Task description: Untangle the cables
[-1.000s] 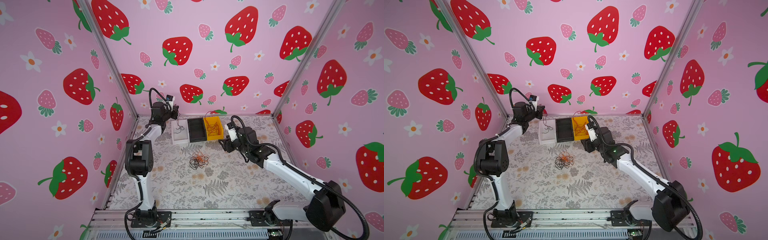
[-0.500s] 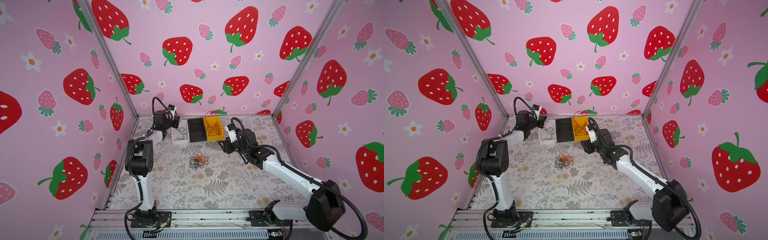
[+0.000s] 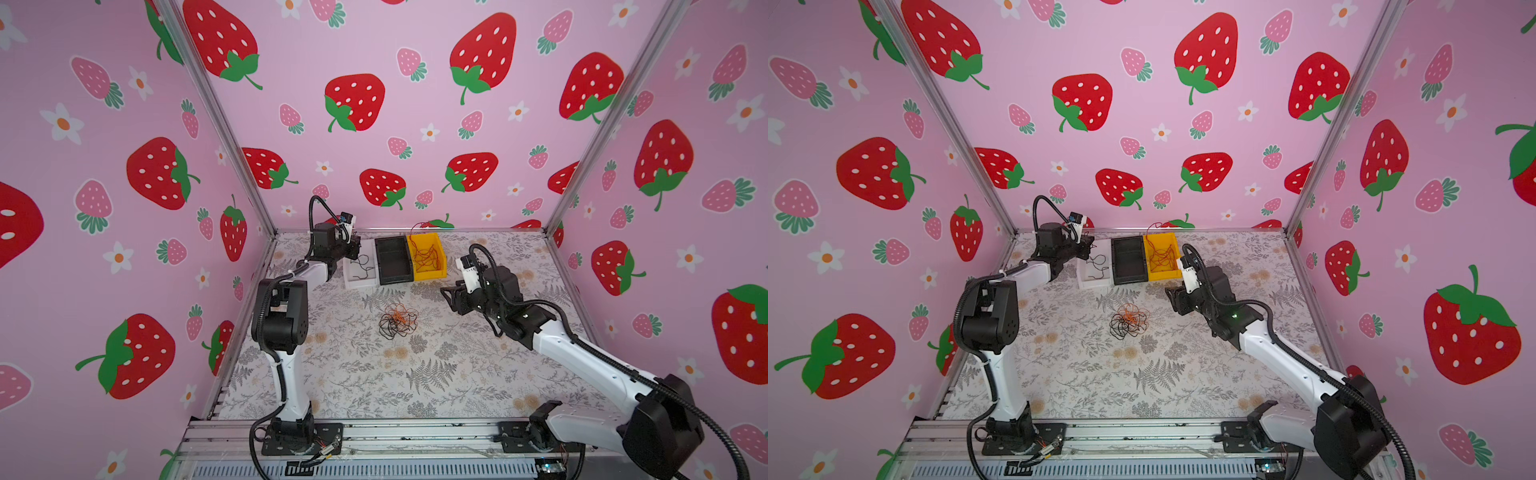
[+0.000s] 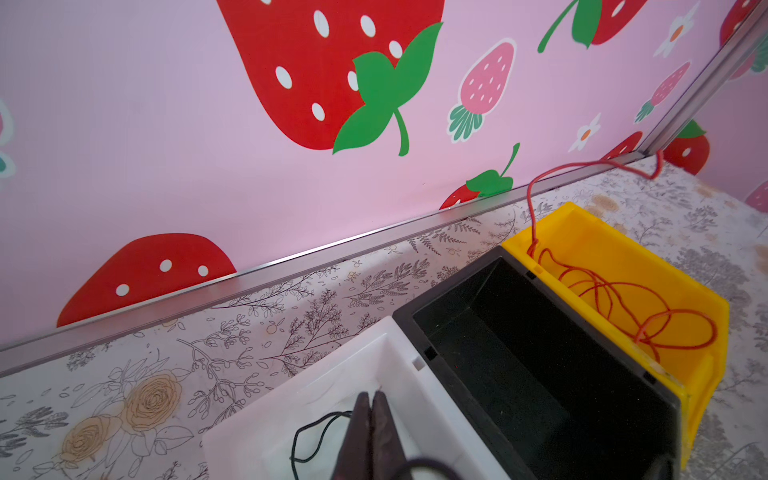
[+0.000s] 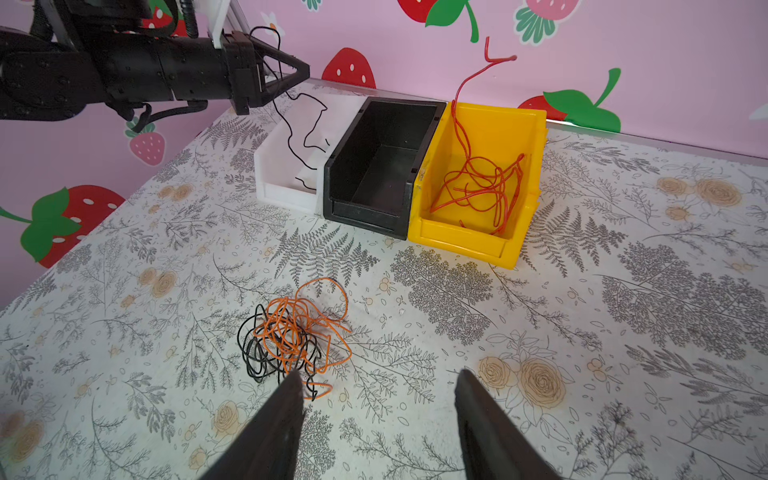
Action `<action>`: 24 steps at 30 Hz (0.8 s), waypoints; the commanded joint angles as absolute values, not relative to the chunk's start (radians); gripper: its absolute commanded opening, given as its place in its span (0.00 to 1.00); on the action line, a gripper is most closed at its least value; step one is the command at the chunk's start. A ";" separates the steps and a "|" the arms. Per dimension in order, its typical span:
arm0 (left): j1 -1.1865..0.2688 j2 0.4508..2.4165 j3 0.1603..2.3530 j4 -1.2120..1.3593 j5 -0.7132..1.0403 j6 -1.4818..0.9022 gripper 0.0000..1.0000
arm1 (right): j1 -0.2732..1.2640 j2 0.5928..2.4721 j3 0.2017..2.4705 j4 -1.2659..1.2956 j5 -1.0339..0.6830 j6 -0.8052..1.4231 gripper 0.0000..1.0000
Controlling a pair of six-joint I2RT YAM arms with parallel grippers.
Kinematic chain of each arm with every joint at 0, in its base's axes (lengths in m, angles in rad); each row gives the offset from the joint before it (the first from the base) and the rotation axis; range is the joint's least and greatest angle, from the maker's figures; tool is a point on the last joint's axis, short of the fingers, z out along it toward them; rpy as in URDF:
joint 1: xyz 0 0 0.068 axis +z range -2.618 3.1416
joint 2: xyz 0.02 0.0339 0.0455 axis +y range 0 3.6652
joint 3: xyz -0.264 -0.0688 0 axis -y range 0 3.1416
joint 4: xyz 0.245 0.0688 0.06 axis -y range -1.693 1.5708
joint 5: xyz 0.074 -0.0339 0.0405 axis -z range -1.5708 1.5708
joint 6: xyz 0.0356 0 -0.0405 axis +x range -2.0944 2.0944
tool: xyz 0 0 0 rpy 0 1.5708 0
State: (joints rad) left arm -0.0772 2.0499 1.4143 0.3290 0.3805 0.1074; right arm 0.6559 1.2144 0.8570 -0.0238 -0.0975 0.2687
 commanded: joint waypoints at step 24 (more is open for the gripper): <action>-0.112 1.828 1.315 0.130 0.259 0.103 0.83 | 0.652 1.050 0.738 0.008 -0.087 0.297 0.62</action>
State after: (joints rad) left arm -0.1070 1.8660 1.3361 0.1905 0.2707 0.1066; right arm 0.6559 1.0531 0.7448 -0.0090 -0.0780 0.2871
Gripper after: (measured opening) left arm 0.827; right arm 0.618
